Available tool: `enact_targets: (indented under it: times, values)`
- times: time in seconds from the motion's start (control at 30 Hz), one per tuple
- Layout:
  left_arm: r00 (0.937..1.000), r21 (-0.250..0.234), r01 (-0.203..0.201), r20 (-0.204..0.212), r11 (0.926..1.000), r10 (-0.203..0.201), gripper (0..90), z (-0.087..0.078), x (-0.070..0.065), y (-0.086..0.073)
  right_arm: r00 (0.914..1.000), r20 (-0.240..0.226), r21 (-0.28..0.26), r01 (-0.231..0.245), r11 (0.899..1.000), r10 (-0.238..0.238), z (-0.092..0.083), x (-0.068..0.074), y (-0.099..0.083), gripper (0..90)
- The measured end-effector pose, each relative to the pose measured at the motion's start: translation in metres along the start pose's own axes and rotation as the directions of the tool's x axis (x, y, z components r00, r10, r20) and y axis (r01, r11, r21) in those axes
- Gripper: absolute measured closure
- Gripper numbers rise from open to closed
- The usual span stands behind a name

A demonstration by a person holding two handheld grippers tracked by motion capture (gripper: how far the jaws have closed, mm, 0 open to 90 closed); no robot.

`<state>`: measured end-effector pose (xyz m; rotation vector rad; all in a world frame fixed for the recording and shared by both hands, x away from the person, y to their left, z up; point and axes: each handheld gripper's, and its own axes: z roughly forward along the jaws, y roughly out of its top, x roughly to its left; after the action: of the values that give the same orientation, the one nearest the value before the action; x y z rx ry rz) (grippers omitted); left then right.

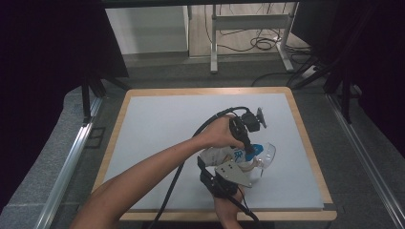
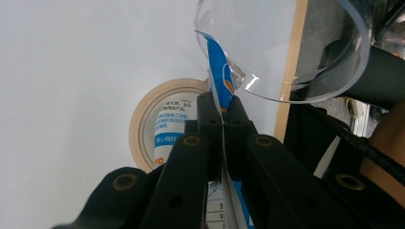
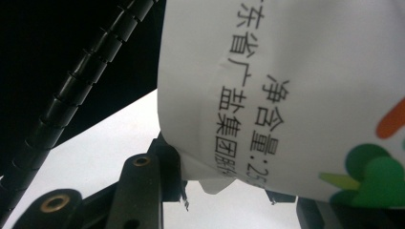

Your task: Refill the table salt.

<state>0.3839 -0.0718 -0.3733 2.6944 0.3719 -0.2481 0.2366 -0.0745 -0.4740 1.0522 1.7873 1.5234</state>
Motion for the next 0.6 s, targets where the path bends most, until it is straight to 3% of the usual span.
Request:
enact_targets:
  times: [0.6]
  values:
    - [1.0, -0.004, 0.005, 0.007, 1.0, -0.005, 89.6, -0.0003, 0.0017, 0.0006, 0.9999, 0.004, 0.001, 0.011, 1.0, -0.011, 0.0002, -0.0015, 0.0003, 58.5]
